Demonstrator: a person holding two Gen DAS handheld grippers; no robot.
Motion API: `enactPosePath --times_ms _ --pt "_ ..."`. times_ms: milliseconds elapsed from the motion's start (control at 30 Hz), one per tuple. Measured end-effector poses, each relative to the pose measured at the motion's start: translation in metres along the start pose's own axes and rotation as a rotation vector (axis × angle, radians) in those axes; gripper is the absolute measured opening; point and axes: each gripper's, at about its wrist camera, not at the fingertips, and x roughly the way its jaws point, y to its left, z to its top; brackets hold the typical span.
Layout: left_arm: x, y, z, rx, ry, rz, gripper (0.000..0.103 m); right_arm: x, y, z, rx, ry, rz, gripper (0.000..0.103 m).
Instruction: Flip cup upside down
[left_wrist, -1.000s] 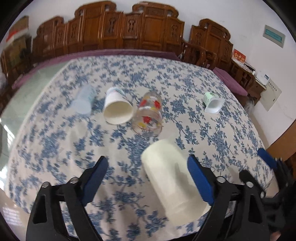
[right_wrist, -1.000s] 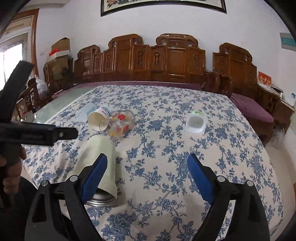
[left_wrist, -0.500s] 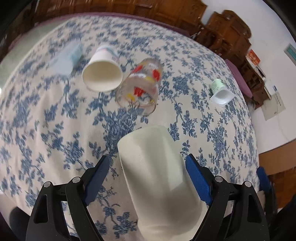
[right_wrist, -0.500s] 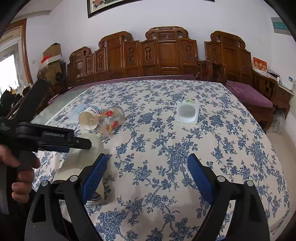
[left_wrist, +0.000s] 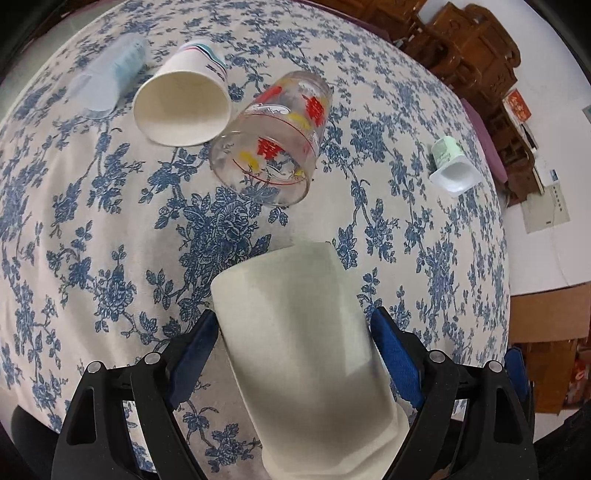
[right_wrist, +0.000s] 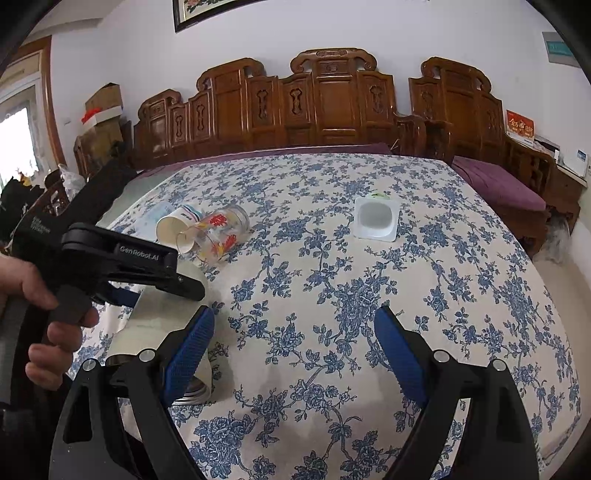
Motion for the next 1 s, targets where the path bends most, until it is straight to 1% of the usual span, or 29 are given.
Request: enactPosePath --times_ms 133,267,333,433,467,567,700,800,1000 --pt "0.005 0.004 0.004 -0.014 0.038 -0.006 0.081 0.000 0.001 -0.001 -0.005 0.002 0.001 0.090" --pt "0.007 0.002 0.004 -0.002 0.040 0.007 0.080 0.001 0.001 -0.002 -0.004 0.004 0.001 0.090" --pt "0.004 0.001 0.003 0.014 0.030 0.023 0.076 0.001 0.000 -0.002 -0.002 0.006 0.000 0.090" --pt "-0.010 -0.004 -0.002 0.084 -0.016 0.045 0.073 0.001 0.000 -0.002 -0.002 0.000 0.001 0.090" --pt "-0.018 -0.008 -0.007 0.119 -0.045 0.052 0.073 0.001 0.000 -0.002 -0.001 0.000 0.003 0.090" --pt "-0.039 -0.012 -0.018 0.179 -0.102 0.053 0.072 0.001 0.002 -0.002 -0.005 0.000 0.005 0.090" --pt "-0.074 -0.017 -0.038 0.269 -0.215 0.056 0.072 0.001 0.004 -0.003 -0.014 -0.002 0.004 0.090" --pt "-0.089 -0.019 -0.047 0.295 -0.270 0.051 0.072 0.000 0.005 -0.003 -0.013 -0.002 0.000 0.090" --pt "-0.101 -0.018 -0.053 0.330 -0.360 0.085 0.071 0.001 0.005 -0.003 -0.020 0.000 -0.005 0.090"
